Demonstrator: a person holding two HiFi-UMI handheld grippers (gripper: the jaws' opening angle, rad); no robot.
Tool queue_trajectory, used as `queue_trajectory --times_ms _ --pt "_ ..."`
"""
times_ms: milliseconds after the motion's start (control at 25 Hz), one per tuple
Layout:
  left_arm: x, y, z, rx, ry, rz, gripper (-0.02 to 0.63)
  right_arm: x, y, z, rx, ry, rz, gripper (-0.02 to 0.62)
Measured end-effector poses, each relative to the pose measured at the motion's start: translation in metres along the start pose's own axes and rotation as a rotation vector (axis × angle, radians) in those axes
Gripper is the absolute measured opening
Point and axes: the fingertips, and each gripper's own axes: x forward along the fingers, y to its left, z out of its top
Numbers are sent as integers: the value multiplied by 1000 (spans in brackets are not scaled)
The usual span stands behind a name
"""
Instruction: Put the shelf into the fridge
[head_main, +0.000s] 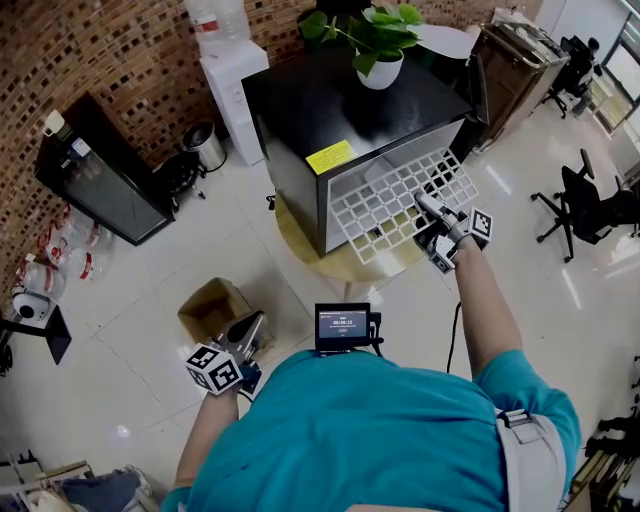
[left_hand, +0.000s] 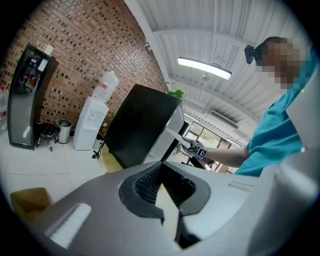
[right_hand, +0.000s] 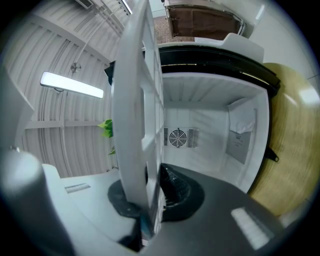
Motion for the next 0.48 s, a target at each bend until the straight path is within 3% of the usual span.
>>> queue_trajectory --times_ms 480 --pt "3 -2 -6 -9 7 -8 2 3 -3 1 26 28 -1 26"
